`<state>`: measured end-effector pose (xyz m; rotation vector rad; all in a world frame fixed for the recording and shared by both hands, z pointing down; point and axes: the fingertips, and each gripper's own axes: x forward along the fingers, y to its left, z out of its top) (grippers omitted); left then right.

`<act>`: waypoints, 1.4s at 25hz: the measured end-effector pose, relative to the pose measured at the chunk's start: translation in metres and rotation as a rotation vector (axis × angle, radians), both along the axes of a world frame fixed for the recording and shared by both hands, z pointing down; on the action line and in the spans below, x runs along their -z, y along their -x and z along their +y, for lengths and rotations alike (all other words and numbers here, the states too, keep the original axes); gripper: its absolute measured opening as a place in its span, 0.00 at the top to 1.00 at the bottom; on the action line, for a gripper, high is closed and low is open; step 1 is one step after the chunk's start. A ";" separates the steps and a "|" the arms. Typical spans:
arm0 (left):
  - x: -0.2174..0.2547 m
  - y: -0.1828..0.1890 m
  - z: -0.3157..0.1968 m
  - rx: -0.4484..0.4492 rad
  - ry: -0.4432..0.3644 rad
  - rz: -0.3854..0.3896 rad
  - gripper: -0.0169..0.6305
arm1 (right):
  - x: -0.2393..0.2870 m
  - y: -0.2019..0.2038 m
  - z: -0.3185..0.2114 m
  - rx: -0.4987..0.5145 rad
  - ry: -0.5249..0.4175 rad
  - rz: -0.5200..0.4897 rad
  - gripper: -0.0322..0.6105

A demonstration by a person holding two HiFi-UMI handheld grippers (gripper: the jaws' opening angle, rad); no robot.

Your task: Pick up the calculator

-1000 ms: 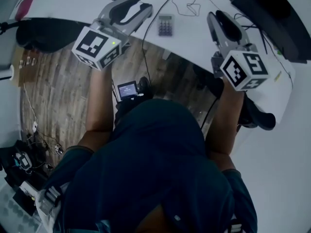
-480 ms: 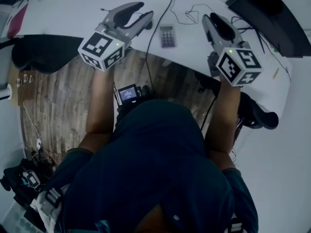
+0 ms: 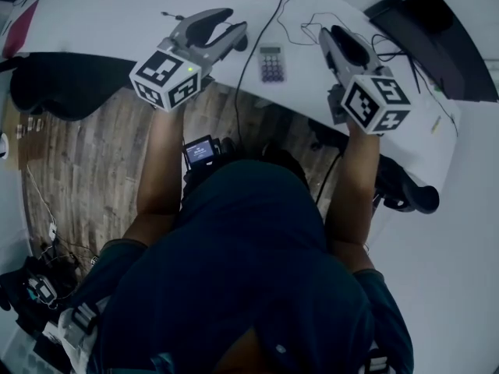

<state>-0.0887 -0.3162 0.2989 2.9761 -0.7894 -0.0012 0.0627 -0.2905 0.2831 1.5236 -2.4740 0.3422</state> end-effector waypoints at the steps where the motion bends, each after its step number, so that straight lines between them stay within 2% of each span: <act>1: -0.005 0.000 -0.002 0.004 0.014 0.003 0.75 | -0.004 0.000 -0.003 0.007 0.009 -0.002 0.82; 15: -0.073 -0.005 -0.044 0.132 0.179 -0.023 0.75 | -0.080 -0.014 -0.075 0.108 0.158 -0.047 0.79; 29: -0.170 -0.044 -0.059 0.162 0.384 -0.075 0.75 | -0.193 -0.032 -0.099 0.168 0.379 -0.095 0.76; 35: -0.216 -0.056 -0.059 0.167 0.486 -0.071 0.74 | -0.242 -0.035 -0.097 0.184 0.475 -0.102 0.75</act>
